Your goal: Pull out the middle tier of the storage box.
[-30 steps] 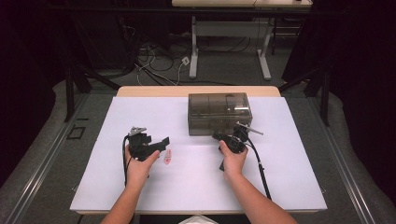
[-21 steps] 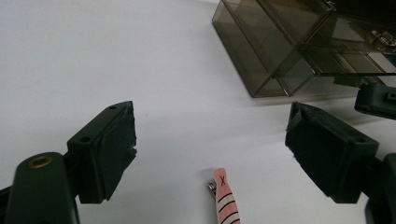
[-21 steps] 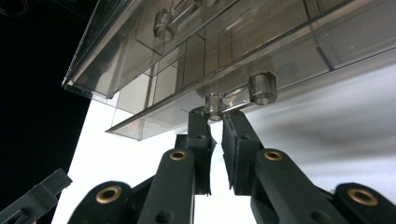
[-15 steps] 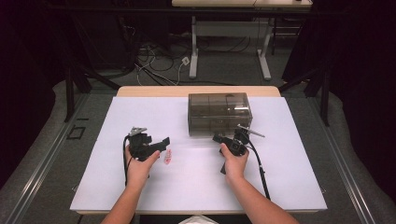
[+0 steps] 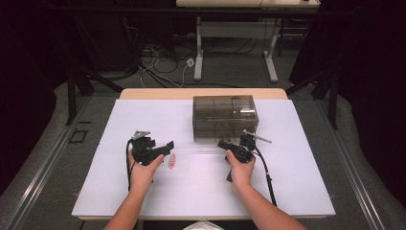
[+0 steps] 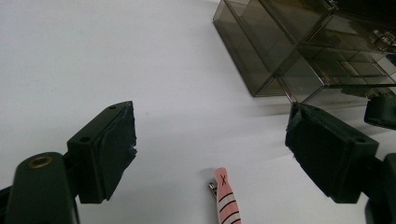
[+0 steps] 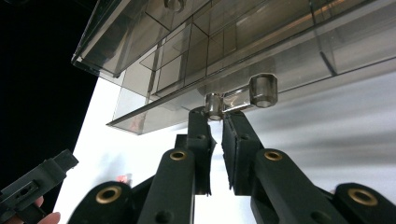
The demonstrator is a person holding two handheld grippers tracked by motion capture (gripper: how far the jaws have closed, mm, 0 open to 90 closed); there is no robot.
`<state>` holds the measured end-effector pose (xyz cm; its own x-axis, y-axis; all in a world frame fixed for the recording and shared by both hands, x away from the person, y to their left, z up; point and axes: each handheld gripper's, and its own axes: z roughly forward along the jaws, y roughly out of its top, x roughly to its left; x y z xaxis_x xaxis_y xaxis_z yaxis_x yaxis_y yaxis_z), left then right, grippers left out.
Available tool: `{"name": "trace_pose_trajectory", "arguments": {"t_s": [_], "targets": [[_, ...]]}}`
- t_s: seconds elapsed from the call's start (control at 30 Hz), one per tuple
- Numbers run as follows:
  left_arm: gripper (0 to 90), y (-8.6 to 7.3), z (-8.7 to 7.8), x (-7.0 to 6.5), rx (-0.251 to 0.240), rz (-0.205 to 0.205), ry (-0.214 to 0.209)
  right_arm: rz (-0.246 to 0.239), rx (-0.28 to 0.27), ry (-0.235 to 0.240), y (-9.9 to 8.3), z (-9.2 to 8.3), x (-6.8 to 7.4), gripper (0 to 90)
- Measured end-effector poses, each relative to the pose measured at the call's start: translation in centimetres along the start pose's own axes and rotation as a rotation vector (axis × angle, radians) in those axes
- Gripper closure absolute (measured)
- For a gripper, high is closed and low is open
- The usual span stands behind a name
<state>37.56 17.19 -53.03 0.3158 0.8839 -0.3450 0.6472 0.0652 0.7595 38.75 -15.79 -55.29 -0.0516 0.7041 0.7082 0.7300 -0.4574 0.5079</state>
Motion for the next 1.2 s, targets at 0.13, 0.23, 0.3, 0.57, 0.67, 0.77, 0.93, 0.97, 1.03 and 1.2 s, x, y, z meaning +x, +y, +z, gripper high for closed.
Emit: {"name": "trace_pose_trajectory", "arguments": {"t_s": [0.13,0.23,0.3,0.57,0.67,0.77,0.93,0.97,1.03,1.2], "targets": [[16.5,0.0,0.0,0.0,-0.001,-0.001,-0.001,-0.006,0.016,0.002,-0.1,-0.3,-0.1,82.2],[16.5,0.0,0.0,0.0,0.002,-0.002,0.0,-0.006,0.02,0.006,-0.3,-0.5,-0.2,82.2],[16.5,0.0,0.0,0.0,0.002,-0.002,0.0,-0.015,0.022,0.007,-0.3,-0.6,-0.2,82.2],[16.5,0.0,0.0,0.0,0.001,-0.001,0.001,-0.016,0.025,0.008,-0.4,-0.7,-0.1,82.1],[16.5,0.0,0.0,0.0,0.001,0.0,0.001,-0.018,0.024,0.013,-0.4,-0.7,-0.1,81.3],[16.5,0.0,0.1,0.0,0.001,0.0,0.001,-0.019,0.032,0.018,-0.4,-0.7,-0.1,78.3],[16.5,-0.1,0.1,0.0,0.001,0.0,0.001,-0.045,0.029,0.009,-0.6,-0.9,0.1,74.0],[16.5,-0.1,0.1,0.0,0.001,0.0,0.001,-0.049,0.03,0.01,-0.6,-1.0,0.1,73.4],[16.5,0.0,0.0,0.0,0.002,0.0,0.001,-0.055,0.023,0.012,-0.7,-1.1,0.2,70.4],[16.5,0.0,0.0,0.0,0.001,-0.002,0.002,-0.077,0.036,0.01,-0.7,-1.4,0.2,67.9]]}}
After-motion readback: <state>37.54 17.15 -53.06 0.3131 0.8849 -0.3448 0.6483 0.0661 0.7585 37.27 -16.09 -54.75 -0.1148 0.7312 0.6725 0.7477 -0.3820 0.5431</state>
